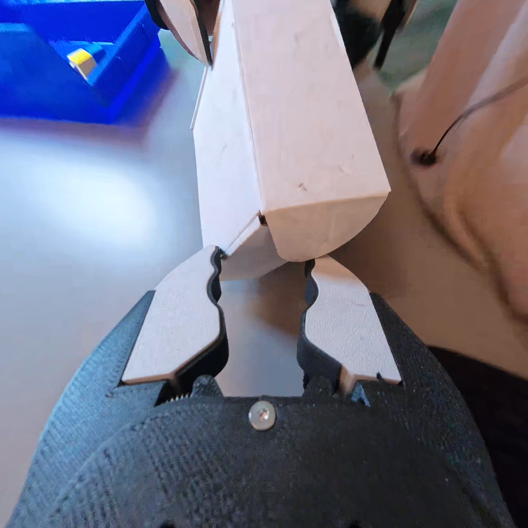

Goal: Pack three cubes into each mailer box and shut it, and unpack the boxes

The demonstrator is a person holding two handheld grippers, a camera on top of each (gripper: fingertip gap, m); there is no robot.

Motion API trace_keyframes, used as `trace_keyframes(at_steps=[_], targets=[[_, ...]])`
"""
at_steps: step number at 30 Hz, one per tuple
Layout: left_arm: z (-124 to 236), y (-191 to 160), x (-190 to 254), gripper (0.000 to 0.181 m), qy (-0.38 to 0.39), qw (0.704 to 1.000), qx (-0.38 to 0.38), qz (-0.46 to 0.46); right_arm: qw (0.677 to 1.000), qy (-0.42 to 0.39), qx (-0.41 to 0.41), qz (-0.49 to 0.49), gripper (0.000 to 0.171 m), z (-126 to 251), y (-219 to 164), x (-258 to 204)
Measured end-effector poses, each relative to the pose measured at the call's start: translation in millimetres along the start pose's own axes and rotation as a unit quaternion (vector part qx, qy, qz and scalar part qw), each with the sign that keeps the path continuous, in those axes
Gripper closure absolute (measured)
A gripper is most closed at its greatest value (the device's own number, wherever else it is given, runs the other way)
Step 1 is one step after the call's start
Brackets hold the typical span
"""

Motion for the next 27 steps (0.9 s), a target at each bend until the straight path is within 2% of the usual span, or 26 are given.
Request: trace_keyframes(at_steps=[1, 5, 10, 14, 18, 22, 27], targets=[[-2, 1, -2, 0.125, -0.029, 0.998, 0.023, 0.045, 0.998, 0.018, 0.042, -0.047, 0.107, 8, 6, 8], [-7, 1, -16, 0.125, -0.08, 0.98, 0.107, 0.147, 0.98, 0.05, 0.128, -0.144, 0.11, 20, -9, 35], [1, 1, -23, 0.127, -0.052, 0.977, 0.137, 0.153, 0.97, 0.017, 0.179, -0.163, 0.107, 27, -23, 45], [26, 12, -31, 0.13, -0.027, 0.972, 0.18, 0.149, 0.966, -0.006, 0.203, -0.16, 0.111, 39, -23, 45], [63, 25, -36, 0.14, -0.056, 0.95, 0.262, 0.16, 0.963, -0.013, 0.229, -0.141, 0.122, 57, -12, 47], [54, 19, -46, 0.13, -0.049, 0.964, 0.22, 0.143, 0.983, 0.002, 0.13, -0.128, 0.119, 47, -33, 52], [23, 24, -38, 0.122, -0.088, 0.974, 0.164, 0.126, 0.981, 0.047, 0.127, -0.136, 0.117, 25, -33, 56]])
Point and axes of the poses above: each gripper's, where its closed fingertips meet, z back along the fingers, y out of its top, x = y × z across the jaws, the point moved 2 cm from there along z, back along the fingers, and after that the axes turned 6 degrees about z, right-handed, at the moved point
